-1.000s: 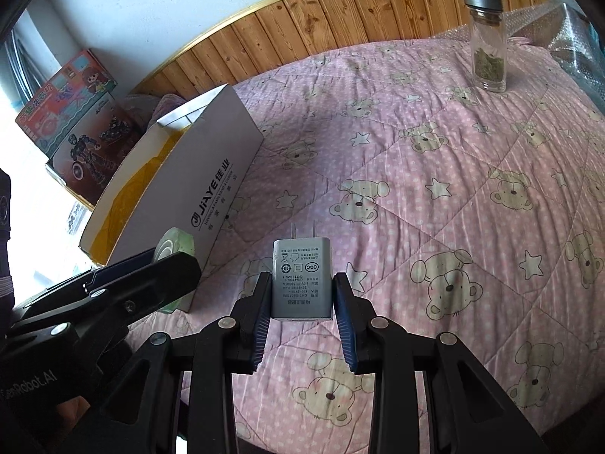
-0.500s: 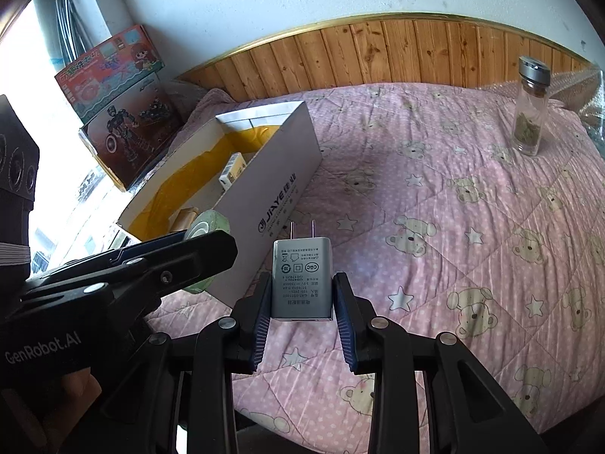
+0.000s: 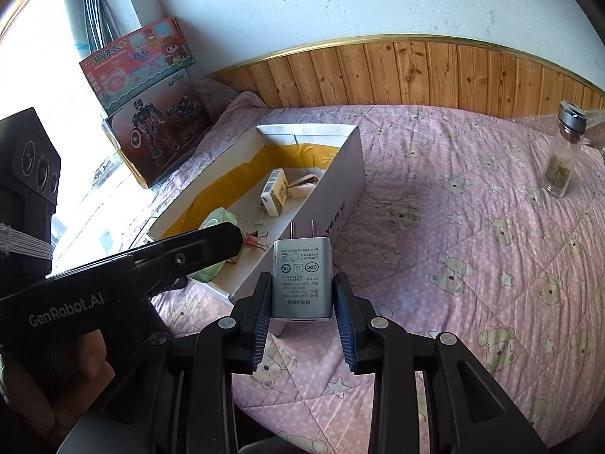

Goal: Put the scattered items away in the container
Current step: 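Carry the charger and tape roll over the white cardboard box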

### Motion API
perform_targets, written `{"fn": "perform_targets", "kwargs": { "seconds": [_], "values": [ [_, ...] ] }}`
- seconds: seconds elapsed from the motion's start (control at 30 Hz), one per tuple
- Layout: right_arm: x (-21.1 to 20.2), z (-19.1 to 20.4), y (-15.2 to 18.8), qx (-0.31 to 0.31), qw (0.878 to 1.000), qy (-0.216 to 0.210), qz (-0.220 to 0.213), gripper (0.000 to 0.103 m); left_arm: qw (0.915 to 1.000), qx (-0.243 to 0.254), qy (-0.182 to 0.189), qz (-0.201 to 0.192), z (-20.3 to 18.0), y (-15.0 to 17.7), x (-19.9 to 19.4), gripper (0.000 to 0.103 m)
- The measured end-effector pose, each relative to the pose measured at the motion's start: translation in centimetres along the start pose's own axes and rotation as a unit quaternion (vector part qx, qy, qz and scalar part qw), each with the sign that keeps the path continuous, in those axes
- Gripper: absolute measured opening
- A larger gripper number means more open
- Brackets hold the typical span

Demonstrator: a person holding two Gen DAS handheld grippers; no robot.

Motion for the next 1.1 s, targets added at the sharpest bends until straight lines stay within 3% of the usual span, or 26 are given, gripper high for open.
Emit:
{"fn": "perform_targets", "kwargs": {
  "seconds": [0.33,1.1],
  "values": [
    [2.0,2.9,-3.0,-0.024,1.0,-0.009,0.0,0.033,0.9995,-0.028,-0.007,-0.012,3.7,-2.3,-0.2,0.049],
    [8.5,5.5,-8.1,-0.075,0.997,-0.005,0.033,0.033,0.9973,-0.065,-0.034,0.008,10.2,-6.1,3.1,0.049]
  ]
}}
Point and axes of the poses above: each gripper's, at about its wrist camera, not at the fingertips, and x roughly the way its jaws point, z to its left, y to its underside, the point moved 9 cm from there along x, roughly the way its jaws point, and after that the axes turned 2 degrees about z, right-handed, at the moved point
